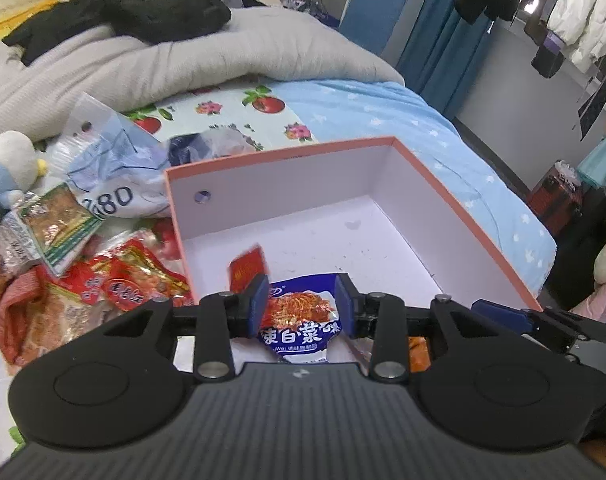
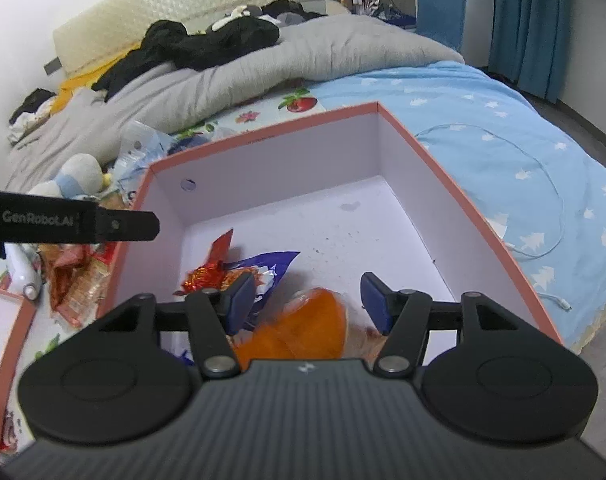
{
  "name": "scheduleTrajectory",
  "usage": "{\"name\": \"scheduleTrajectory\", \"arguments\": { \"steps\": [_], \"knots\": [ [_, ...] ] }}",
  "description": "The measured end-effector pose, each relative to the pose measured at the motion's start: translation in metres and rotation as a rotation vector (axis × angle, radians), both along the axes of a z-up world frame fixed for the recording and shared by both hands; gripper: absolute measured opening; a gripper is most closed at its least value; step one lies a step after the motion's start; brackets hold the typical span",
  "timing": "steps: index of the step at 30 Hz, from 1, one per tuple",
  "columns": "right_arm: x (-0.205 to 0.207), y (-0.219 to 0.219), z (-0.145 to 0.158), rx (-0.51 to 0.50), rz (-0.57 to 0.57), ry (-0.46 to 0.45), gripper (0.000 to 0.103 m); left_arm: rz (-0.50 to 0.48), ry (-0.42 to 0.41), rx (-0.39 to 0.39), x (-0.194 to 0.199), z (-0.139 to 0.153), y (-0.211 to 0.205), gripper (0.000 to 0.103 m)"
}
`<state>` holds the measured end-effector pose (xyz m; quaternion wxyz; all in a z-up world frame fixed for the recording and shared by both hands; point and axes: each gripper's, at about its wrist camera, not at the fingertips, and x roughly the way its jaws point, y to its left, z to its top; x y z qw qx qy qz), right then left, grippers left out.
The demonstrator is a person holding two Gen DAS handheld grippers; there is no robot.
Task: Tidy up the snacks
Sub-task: 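Open both tools to drop the packets into the box, then withdraw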
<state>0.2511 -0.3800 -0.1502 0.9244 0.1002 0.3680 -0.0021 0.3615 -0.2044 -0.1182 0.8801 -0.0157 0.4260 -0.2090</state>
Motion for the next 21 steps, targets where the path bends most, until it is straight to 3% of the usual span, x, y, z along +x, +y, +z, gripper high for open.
{"name": "scheduleTrajectory", "arguments": {
  "steps": [13,21],
  "knots": [
    [-0.063,0.037,0.046,0.002,0.052,-0.111,0.061,0.031,-0.105,-0.03,-0.088,0.059,0.047,0.042],
    [-0.107,0.058,0.066,0.012,0.077,-0.179,0.061,0.059,-0.157,-0.049,-0.147,0.081,0.078,0.042]
  ]
}}
